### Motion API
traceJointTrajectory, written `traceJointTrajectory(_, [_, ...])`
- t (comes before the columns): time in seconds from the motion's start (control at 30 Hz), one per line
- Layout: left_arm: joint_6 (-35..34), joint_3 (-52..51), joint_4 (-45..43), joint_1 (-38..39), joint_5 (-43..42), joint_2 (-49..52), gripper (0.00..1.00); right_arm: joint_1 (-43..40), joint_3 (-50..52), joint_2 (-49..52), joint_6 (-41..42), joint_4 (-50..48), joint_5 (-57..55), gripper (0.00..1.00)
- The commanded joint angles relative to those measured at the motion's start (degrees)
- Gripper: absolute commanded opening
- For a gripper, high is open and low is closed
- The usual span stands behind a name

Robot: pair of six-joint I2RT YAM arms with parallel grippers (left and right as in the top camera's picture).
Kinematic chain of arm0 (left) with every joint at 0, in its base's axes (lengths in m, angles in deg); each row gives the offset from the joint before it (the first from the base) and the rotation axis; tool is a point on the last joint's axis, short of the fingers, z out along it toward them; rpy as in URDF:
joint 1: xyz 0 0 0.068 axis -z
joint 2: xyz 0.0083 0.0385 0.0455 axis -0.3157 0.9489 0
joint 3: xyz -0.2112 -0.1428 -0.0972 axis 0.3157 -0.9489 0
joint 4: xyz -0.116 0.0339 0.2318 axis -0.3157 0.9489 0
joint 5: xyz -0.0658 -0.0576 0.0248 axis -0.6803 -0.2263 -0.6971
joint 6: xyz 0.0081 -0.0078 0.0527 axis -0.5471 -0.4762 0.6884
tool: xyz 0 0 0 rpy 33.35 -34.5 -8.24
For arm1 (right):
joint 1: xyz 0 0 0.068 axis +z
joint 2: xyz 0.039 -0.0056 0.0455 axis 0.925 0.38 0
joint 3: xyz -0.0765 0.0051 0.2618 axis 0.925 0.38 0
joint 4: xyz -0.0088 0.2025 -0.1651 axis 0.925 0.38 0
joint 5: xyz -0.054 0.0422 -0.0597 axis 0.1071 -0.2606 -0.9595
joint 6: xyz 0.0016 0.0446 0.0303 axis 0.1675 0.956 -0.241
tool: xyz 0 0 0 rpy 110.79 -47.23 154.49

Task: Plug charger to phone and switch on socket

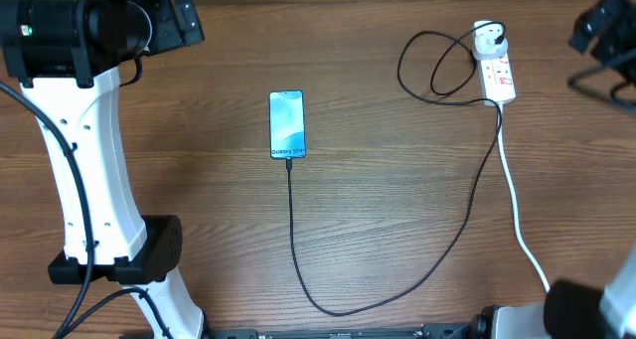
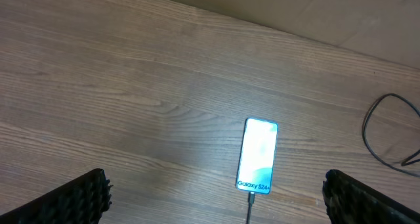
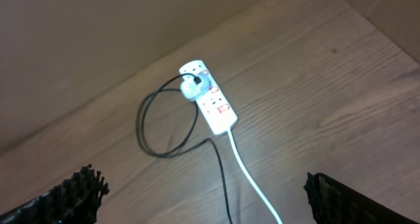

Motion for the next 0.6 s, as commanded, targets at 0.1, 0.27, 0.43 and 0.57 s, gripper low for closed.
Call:
traceJointTrajectory(0.1, [0.1, 0.5, 0.1, 0.1, 0.7, -0.6, 1.0, 0.0, -0.4, -9.1, 0.0, 8.4, 0.8, 1.0])
traceJointTrajectory(0.27, [0.1, 0.5, 0.1, 0.1, 0.7, -0.6, 1.0, 0.0, -0.4, -14.1, -0.1, 11.0, 0.7, 1.0])
traceJointTrajectory(0.43, [0.1, 0.5, 0.1, 0.1, 0.7, -0.6, 1.0, 0.0, -0.4, -17.0, -0.1, 11.0, 0.8, 1.0])
traceJointTrajectory(0.57, [0.1, 0.5, 0.1, 0.1, 0.7, -0.6, 1.0, 0.0, -0.2, -20.0, -1.2, 11.0, 1.0, 1.0])
